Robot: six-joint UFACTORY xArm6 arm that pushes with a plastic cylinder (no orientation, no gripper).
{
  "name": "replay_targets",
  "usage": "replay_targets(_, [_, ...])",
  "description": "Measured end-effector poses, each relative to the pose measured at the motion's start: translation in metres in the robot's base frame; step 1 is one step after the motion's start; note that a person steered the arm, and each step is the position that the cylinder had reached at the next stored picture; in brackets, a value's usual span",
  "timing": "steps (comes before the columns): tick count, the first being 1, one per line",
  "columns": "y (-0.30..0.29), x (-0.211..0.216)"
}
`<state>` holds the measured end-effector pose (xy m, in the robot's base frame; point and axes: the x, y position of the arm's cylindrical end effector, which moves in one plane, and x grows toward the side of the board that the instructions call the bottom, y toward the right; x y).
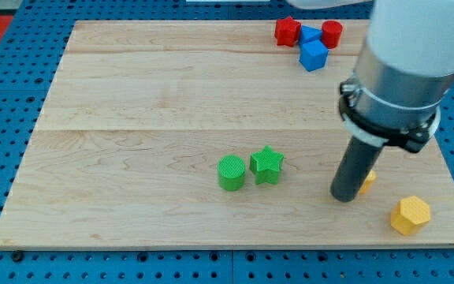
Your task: Move the green star and green circle towards left a bit
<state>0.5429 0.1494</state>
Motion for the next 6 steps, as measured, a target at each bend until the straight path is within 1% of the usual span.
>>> replay_targets(1, [-0.016,-0.041])
replay_targets(2, [-0.048,-0.038])
replay_targets(3, [-0.102,-0.032])
replay_targets(4, [-0.143,-0.032])
replay_targets(5, [-0.125,-0.039])
replay_targets(6, [-0.076,-0.09])
